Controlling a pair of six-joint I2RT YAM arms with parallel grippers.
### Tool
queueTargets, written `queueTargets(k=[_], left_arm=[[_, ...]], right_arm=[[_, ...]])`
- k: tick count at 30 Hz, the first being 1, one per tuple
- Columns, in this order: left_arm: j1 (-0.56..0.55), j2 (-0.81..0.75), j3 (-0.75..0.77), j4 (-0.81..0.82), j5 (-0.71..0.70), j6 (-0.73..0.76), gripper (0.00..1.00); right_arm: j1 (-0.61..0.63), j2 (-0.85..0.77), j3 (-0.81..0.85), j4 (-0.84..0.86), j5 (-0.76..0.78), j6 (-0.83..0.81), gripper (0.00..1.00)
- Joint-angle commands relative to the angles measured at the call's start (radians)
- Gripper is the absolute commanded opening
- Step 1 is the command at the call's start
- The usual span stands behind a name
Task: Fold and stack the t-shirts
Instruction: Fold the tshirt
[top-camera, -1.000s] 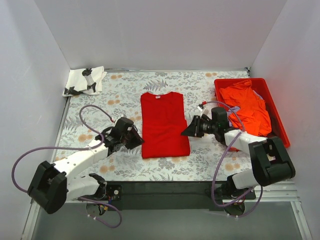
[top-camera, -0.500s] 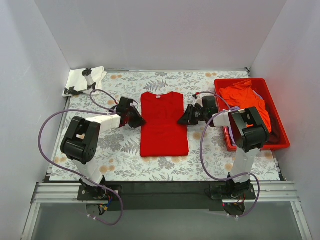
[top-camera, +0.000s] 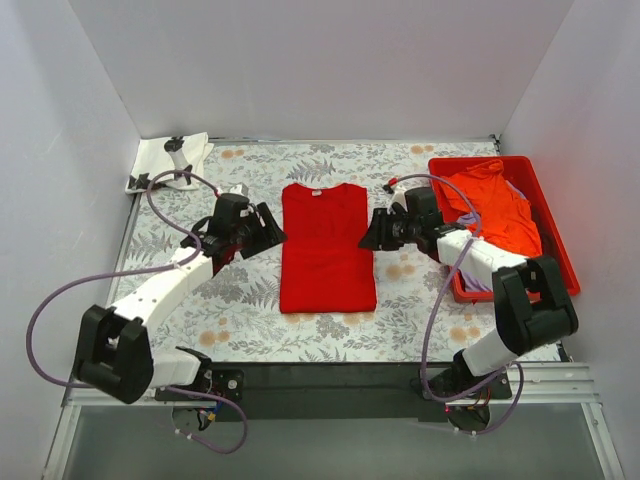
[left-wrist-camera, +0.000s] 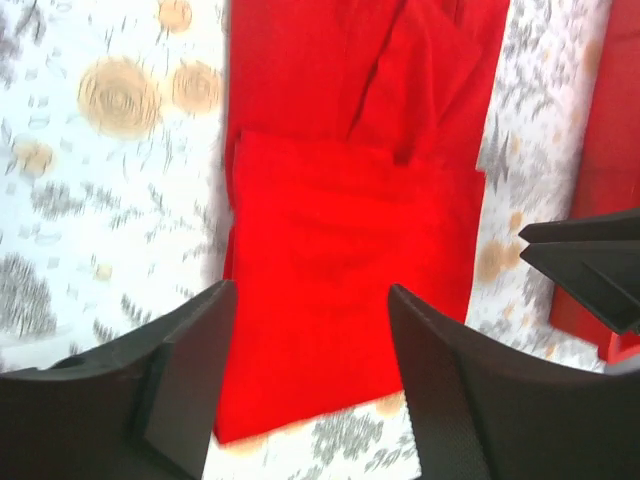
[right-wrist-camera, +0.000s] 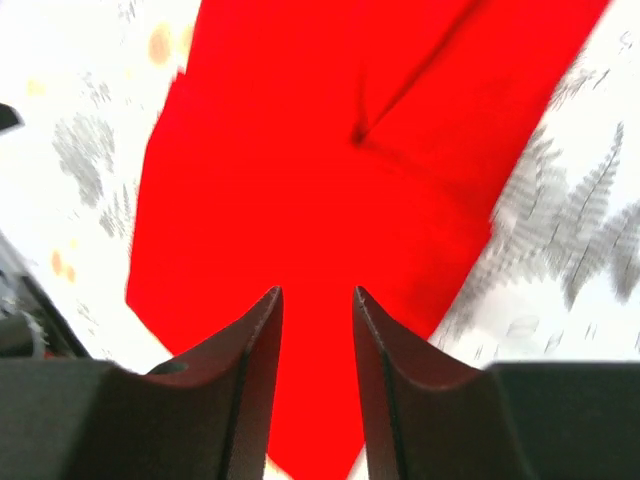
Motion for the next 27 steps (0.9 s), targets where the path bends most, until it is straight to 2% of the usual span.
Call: queueTargets(k=[1,3,6,10,13,17,27], left_arm=[[-0.064,-0.114,-0.069,-0.203,-0.111,0.047,0.62],[-0.099,-0.173,-0.121,-0.237,-0.15,0.016,0.68],[-0.187,-0.206,-0.168,-0.312,-0.222,-0.03,0.72],[-0.25,-0.22,-0.22,-0.337,-0.221,-0.092,0.74],[-0.273,-0.215,-0.234,-0.336,-0.233,-0.108,0.73],[-0.287,-0.188,-0.221,-0.329,-0.237,-0.116,0.65],[-0.317,-0.16,-0.208,-0.329,-0.244,-0.133,0.65]], right_arm=[[0.088,-0.109,-0.06,-0.24,0.219,-0.091,0.44],[0.146,-0.176,-0.103,-0.334,0.337,-0.075,0.47],[0.223,-0.239,-0.153,-0.413,0.431,-0.022,0.52],[0.292,-0.285,-0.198,-0.467,0.487,0.047,0.53],[0.315,-0.302,-0.21,-0.461,0.487,0.077,0.53],[0.338,-0.284,-0.192,-0.455,0.525,0.093,0.52],[0.398,-0.201,-0.184,-0.438,0.566,0.129,0.51]])
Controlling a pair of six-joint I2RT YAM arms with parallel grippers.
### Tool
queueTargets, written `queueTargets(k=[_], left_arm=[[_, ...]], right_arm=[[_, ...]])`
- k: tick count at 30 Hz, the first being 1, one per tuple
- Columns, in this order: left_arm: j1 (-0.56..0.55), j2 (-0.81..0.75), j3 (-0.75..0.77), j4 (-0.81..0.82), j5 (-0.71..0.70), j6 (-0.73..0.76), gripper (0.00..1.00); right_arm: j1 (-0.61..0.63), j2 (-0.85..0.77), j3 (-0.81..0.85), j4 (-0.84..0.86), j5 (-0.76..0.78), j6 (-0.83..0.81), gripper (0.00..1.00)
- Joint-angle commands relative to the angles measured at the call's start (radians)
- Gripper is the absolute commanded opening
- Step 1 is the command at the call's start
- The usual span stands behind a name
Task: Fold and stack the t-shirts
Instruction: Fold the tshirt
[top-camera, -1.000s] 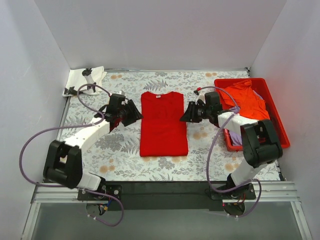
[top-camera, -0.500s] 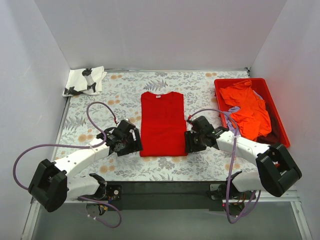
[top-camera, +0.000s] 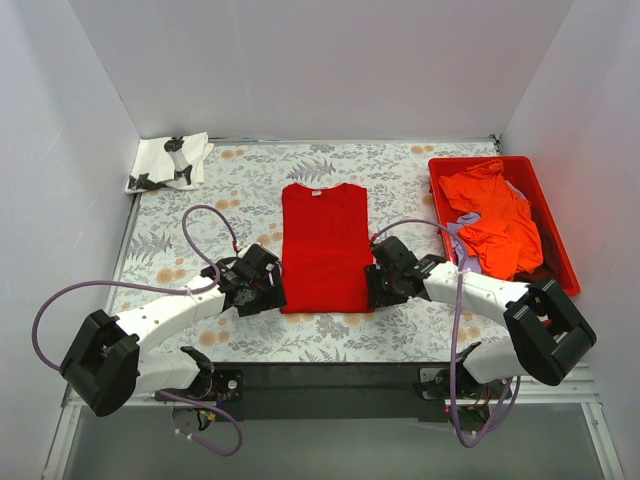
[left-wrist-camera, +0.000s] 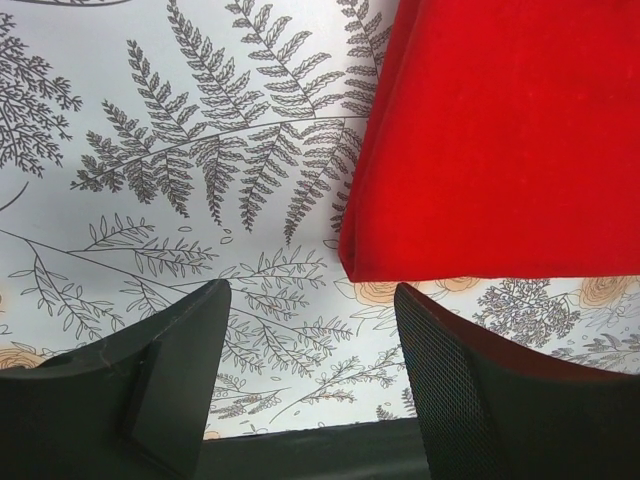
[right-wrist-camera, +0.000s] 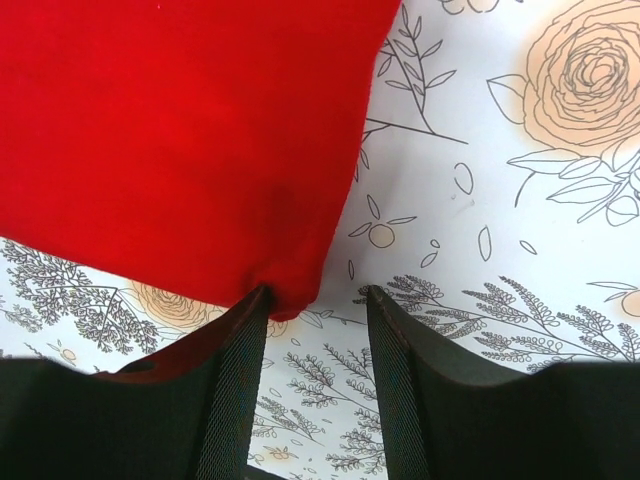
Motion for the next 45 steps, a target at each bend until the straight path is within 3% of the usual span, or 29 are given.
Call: queueTargets(k=[1,9,15,18,21,24,28,33,37,43,44,45], left_arm=[[-0.013,-0.008,0.028,-0.001,-0.029,-0.016,0.65],[-0.021,0.003,0.031,-0.017,-0.041,-0.023,0.65],[-0.035,0.049,0.052,-0.024,-0.04,-0.026,0.64],[-0.047,0.083,0.069,-0.022,-0.038,-0.03,0.64],[-0.053,0.112,0.088,-0.017,-0.041,-0.034,0.63],[-0.056,0.135,0.106,-0.005,-0.049,-0.039,0.53],[-0.061,0.172,0.124,0.009,-0.052,-0.037,0.46],[-0.07,0.23,0.146,0.012,-0.052,-0.034,0.44],[-0.079,0.273,0.132,0.013,-0.049,-0.046,0.37],[-0.089,0.318,0.111,0.009,-0.043,-0.059,0.16],[-0.09,0.321,0.112,0.007,-0.037,-0.062,0.11],[-0.098,0.318,0.112,-0.019,-0.032,-0.072,0.0]], right_arm=[[0.021,0.042,0.008,-0.001,0.047,0.026,0.5],[0.043,0.082,-0.023,-0.078,0.076,0.034,0.4],[0.046,0.096,-0.075,-0.082,0.069,0.038,0.19],[0.049,0.11,-0.086,-0.081,0.061,0.034,0.03],[0.05,0.114,-0.089,-0.072,0.055,0.025,0.01],[0.052,0.114,-0.092,-0.061,0.047,0.019,0.01],[0.054,0.117,-0.096,-0.056,0.046,0.011,0.01],[0.055,0.116,-0.099,-0.049,0.038,0.008,0.01],[0.055,0.111,-0.098,-0.049,0.041,0.006,0.01],[0.058,0.116,-0.095,-0.05,0.038,0.002,0.01],[0.061,0.113,-0.087,-0.053,0.029,-0.007,0.01],[0.066,0.107,-0.08,-0.064,0.018,-0.014,0.01]])
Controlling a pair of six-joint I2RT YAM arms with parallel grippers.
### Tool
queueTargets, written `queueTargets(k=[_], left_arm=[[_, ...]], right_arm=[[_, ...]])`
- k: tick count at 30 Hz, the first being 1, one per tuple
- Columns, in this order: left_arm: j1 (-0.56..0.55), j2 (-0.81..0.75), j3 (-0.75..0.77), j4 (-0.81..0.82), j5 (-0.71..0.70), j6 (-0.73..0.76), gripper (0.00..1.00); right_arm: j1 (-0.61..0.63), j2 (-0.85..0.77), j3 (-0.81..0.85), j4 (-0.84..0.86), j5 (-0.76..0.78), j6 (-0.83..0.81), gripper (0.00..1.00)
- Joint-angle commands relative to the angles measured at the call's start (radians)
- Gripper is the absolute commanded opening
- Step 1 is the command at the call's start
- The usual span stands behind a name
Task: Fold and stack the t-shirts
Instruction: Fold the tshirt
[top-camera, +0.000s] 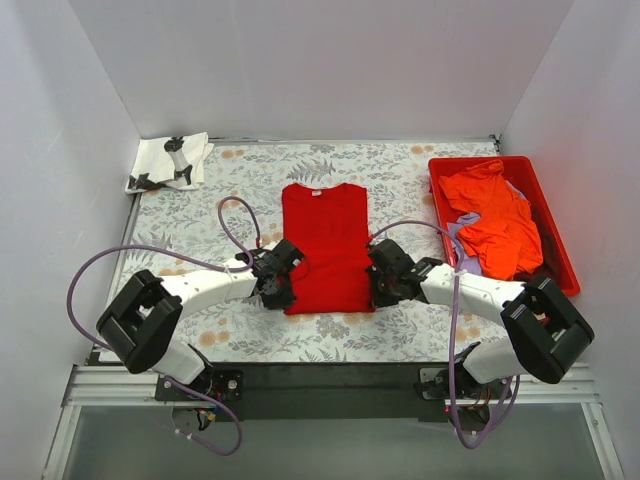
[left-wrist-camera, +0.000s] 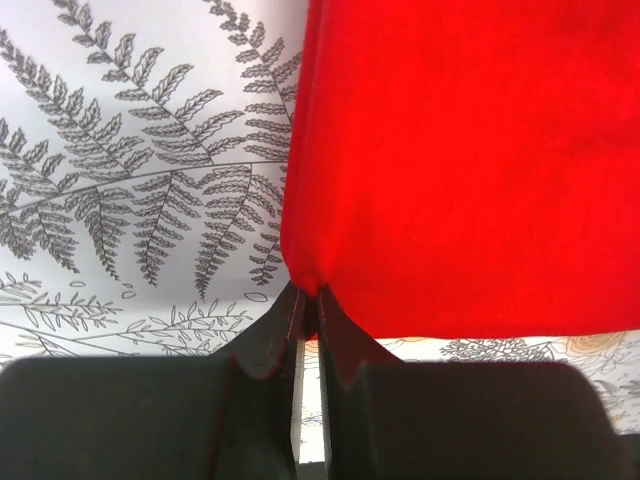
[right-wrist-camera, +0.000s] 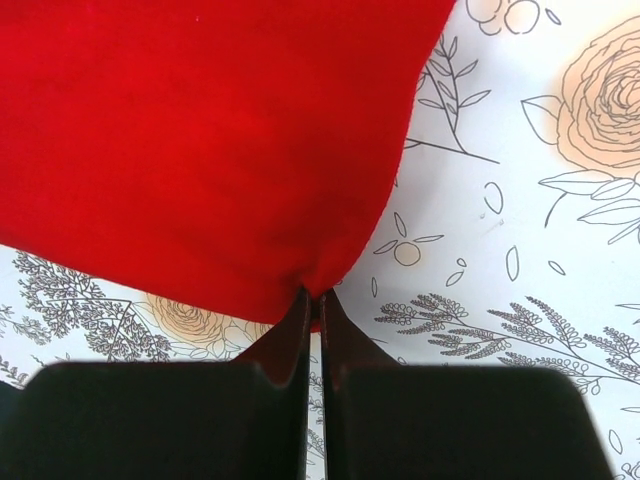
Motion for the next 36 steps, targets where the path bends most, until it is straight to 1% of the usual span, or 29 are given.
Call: queueTargets(k=[1,2,3,4,5,6,7,8,9,10,11,12,13,14,15,16,17,19,20,21,22,23,24,26,27,28,31,36], left_arm=[[-0.02,0.027,-0.01,-0.087,-0.013,-0.024,0.0],[-0.033,0.015,-0.005,-0.119,-0.013,-0.036,0.0],[-0.071,-0.029,-0.003,-0.185,-0.013,-0.071,0.0],[-0.094,-0.057,-0.008,-0.214,-0.007,-0.094,0.0],[-0.118,-0.085,-0.025,-0.239,0.004,-0.119,0.0],[-0.167,-0.12,-0.038,-0.285,0.033,-0.14,0.0],[-0.196,-0.178,-0.049,-0.307,0.044,-0.206,0.0],[-0.229,-0.212,-0.072,-0.328,0.053,-0.24,0.0],[-0.296,-0.238,-0.081,-0.374,0.07,-0.284,0.0],[-0.331,-0.287,-0.089,-0.395,0.079,-0.36,0.0],[-0.364,-0.309,-0.107,-0.412,0.093,-0.401,0.0],[-0.42,-0.329,-0.118,-0.437,0.108,-0.43,0.0],[-0.436,-0.372,-0.127,-0.443,0.136,-0.476,0.0],[-0.445,-0.393,-0.134,-0.449,0.168,-0.482,0.0],[-0.448,-0.419,-0.129,-0.462,0.173,-0.485,0.0],[-0.448,-0.441,-0.115,-0.472,0.153,-0.489,0.0],[-0.442,-0.468,-0.085,-0.483,0.119,-0.473,0.0],[-0.386,-0.467,0.022,-0.529,0.066,-0.423,0.0],[-0.352,-0.456,0.053,-0.535,0.035,-0.385,0.0],[-0.262,-0.432,0.078,-0.531,0.033,-0.284,0.0],[-0.211,-0.417,0.119,-0.519,0.035,-0.233,0.0],[-0.167,-0.404,0.135,-0.502,0.036,-0.182,0.0],[-0.099,-0.381,0.151,-0.467,0.029,-0.118,0.0],[-0.041,-0.355,0.184,-0.428,0.033,-0.056,0.0],[0.011,-0.335,0.197,-0.395,0.041,-0.029,0.0],[0.03,-0.296,0.21,-0.377,0.047,0.02,0.0],[0.099,-0.219,0.256,-0.33,0.064,0.082,0.0],[0.18,-0.159,0.314,-0.24,0.084,0.133,0.0]], right_arm=[[0.036,0.067,-0.056,-0.143,-0.012,-0.041,0.01],[0.071,0.058,-0.024,-0.211,0.0,-0.039,0.01],[0.096,0.031,-0.014,-0.244,0.008,-0.029,0.01],[0.123,0.011,-0.007,-0.273,0.006,-0.018,0.01],[0.183,-0.011,-0.007,-0.326,-0.013,-0.004,0.01],[0.215,-0.055,-0.011,-0.348,-0.026,0.034,0.01],[0.247,-0.075,-0.017,-0.373,-0.038,0.054,0.01],[0.312,-0.097,-0.022,-0.428,-0.049,0.079,0.01],[0.343,-0.138,-0.027,-0.465,-0.05,0.123,0.01],[0.373,-0.16,-0.025,-0.497,-0.049,0.152,0.01],[0.433,-0.181,-0.022,-0.525,-0.078,0.175,0.01],[0.456,-0.224,-0.016,-0.57,-0.086,0.194,0.01],[0.482,-0.244,-0.008,-0.585,-0.095,0.218,0.01],[0.484,-0.263,-0.002,-0.597,-0.11,0.218,0.01],[0.484,-0.296,0.009,-0.609,-0.106,0.215,0.01],[0.484,-0.309,0.057,-0.641,-0.091,0.193,0.01],[0.47,-0.316,0.09,-0.663,-0.055,0.176,0.01],[0.424,-0.315,0.191,-0.713,0.003,0.136,0.01],[0.353,-0.312,0.222,-0.721,0.02,0.073,0.01],[0.313,-0.3,0.245,-0.724,0.025,0.042,0.01],[0.238,-0.295,0.29,-0.72,0.026,0.007,0.01],[0.208,-0.286,0.314,-0.721,0.031,-0.048,0.01],[0.179,-0.258,0.338,-0.721,0.035,-0.077,0.01],[0.115,-0.225,0.413,-0.72,0.04,-0.122,0.01],[0.098,-0.189,0.439,-0.72,0.04,-0.162,0.01],[0.082,-0.169,0.463,-0.718,0.04,-0.18,0.01],[0.033,-0.096,0.542,-0.711,0.034,-0.24,0.01],[-0.041,0.002,0.656,-0.692,0.015,-0.303,0.01]])
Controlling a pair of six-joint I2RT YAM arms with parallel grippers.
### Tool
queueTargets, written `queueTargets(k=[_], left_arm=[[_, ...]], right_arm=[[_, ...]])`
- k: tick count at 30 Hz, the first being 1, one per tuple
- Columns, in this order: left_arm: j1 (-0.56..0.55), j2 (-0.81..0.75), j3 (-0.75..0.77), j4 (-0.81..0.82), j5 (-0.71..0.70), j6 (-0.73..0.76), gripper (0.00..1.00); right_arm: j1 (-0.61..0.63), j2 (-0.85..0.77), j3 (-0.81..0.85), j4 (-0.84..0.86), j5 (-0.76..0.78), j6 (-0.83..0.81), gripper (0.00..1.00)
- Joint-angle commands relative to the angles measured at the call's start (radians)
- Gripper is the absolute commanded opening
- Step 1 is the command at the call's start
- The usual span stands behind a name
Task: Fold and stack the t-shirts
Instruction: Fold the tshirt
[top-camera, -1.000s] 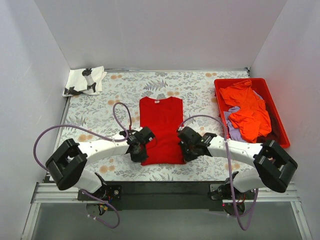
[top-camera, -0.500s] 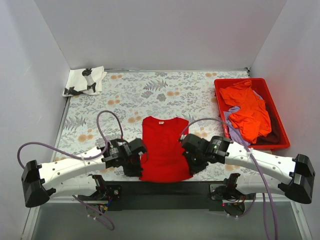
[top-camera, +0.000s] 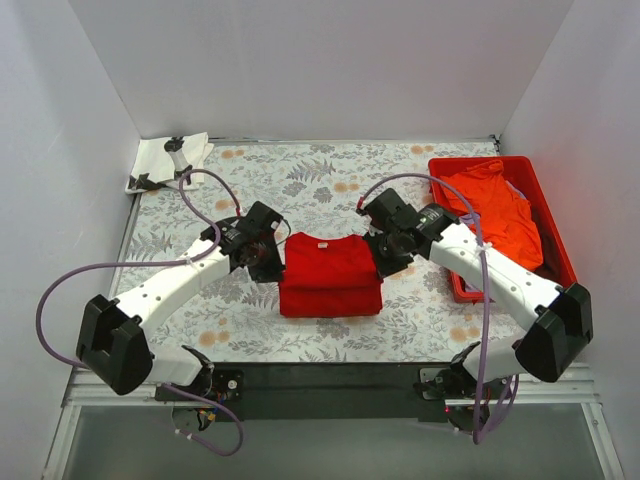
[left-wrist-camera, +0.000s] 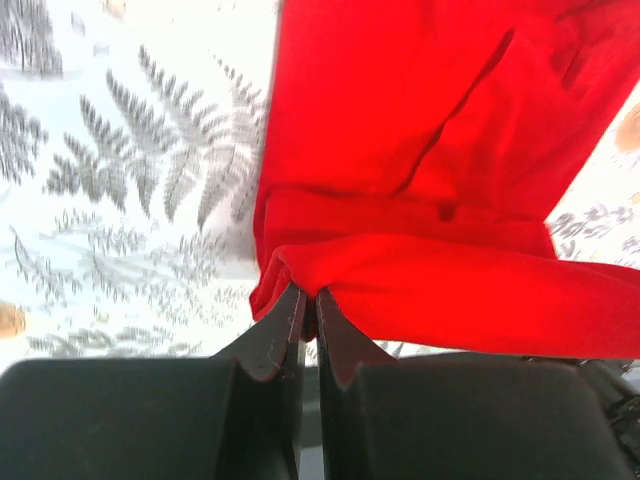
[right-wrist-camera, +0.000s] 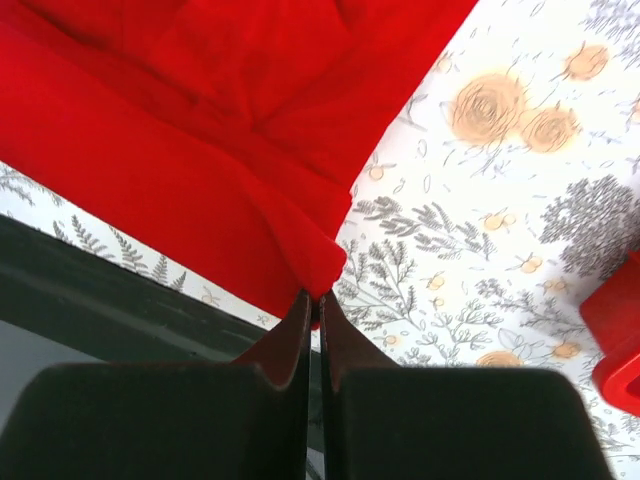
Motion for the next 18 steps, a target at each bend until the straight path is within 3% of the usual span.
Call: queueTargets(k=[1,7,18], left_arm=[[0.06,0.006,0.057,0.079,0.007,0.094,0.0],[0.131,0.121,0.116,0.154,0.016,0.14,0.0],[0.183,0.319,0.138,0.319,-0.042,0.166,0.03]], right_arm=[[-0.06,0.043,0.097,-0.022,0.01,-0.108,0.01],[-0.149,0.147,0.171,0.016,-0.028,-0.163,0.01],[-0.255,0.319,0.159,0.172,-0.079,-0.21,0.01]])
